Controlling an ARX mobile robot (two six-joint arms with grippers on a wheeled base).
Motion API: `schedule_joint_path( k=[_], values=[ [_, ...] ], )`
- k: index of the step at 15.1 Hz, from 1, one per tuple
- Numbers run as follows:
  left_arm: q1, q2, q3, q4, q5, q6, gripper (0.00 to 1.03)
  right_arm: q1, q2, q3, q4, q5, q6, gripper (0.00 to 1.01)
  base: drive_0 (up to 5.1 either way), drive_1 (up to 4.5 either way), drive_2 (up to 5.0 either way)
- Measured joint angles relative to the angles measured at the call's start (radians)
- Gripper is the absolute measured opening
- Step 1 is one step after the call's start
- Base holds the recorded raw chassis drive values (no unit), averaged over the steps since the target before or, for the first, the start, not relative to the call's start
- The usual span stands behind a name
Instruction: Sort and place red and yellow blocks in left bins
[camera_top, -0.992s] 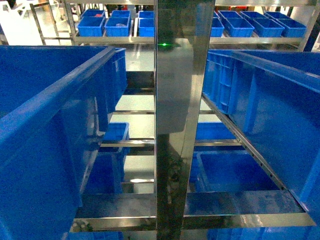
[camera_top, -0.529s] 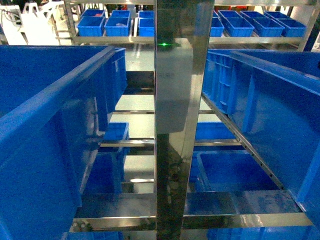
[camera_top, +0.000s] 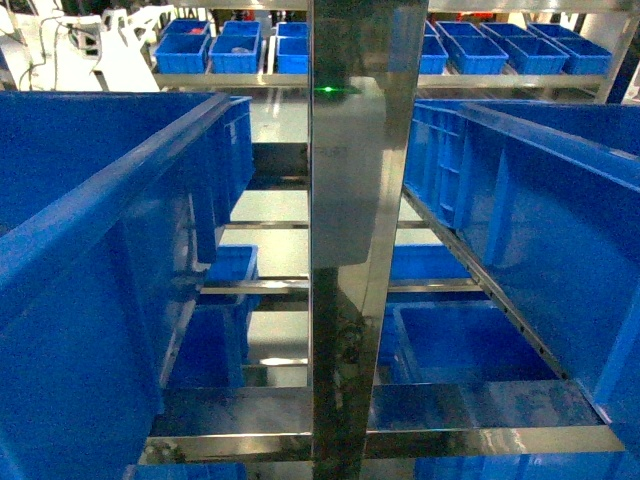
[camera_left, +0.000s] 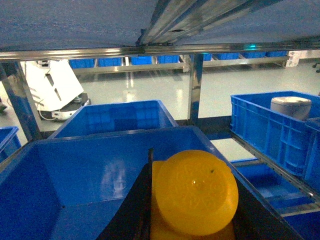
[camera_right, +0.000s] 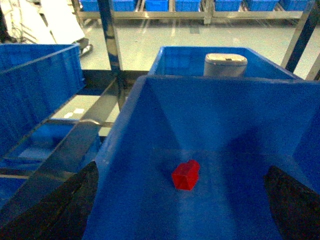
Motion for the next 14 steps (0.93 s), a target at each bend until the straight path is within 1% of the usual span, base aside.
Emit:
schedule_joint_path(
  k=[2, 3, 4, 5, 6, 8, 13, 14],
  values=[
    [0.000, 0.000, 0.000, 0.000, 0.000, 0.000, 0.26, 0.004, -0.208, -0.035, -0.100, -0.023, 0.016, 0.98, 0.0, 0.00, 0.0],
    [0.000, 0.000, 0.000, 0.000, 0.000, 0.000, 0.26, 0.043, -0.492, -0.082, -0.287, -0.038, 0.032, 0.98, 0.0, 0.00, 0.0],
    [0.000, 0.000, 0.000, 0.000, 0.000, 0.000, 0.26, 0.105, -0.645, -0.114, -0.377, -0.013, 0.021, 0.98, 0.0, 0.00, 0.0],
    [0.000, 0.000, 0.000, 0.000, 0.000, 0.000, 0.26, 0.139, -0.718, -0.132, -0.414, 0.010, 0.013, 0.98, 0.0, 0.00, 0.0],
    [0.000, 0.000, 0.000, 0.000, 0.000, 0.000, 0.26, 0.160, -0.759, -0.141, -0.428, 0.021, -0.006, 0.98, 0.0, 0.00, 0.0],
    [0.000, 0.000, 0.000, 0.000, 0.000, 0.000, 0.26, 0.164, -0.758, -0.151, -0.423, 0.029, -0.021, 0.98, 0.0, 0.00, 0.0],
    [0.000, 0.000, 0.000, -0.001, 0.000, 0.000, 0.26, 0.164, -0.752, -0.158, -0.425, 0.029, -0.030, 0.98, 0.0, 0.00, 0.0],
    [0.010, -0.004, 0.000, -0.011, -0.003, 0.006, 0.26, 0.164, -0.753, -0.158, -0.425, 0.029, -0.030, 0.98, 0.0, 0.00, 0.0]
  ],
)
